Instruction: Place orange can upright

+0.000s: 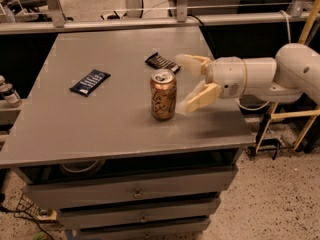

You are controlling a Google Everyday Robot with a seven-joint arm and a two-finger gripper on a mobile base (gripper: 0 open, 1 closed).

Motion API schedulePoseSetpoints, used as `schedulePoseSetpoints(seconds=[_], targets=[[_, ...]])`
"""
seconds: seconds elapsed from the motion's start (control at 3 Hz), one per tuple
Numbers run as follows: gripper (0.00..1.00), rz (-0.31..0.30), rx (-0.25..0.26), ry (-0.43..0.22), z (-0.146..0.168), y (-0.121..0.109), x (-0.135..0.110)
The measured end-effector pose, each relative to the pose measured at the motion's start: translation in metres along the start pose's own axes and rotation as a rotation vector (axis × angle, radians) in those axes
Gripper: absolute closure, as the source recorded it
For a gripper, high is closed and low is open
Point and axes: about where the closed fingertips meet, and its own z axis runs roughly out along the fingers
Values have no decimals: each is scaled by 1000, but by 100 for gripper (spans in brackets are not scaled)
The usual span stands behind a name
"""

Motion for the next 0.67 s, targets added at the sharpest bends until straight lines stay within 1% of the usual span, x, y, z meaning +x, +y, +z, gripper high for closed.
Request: schedulePoseSetpoints(seconds=[0.33, 0.67], targets=[[0, 27, 83, 155, -40, -6, 11], [0, 77, 200, 346, -82, -12, 29]])
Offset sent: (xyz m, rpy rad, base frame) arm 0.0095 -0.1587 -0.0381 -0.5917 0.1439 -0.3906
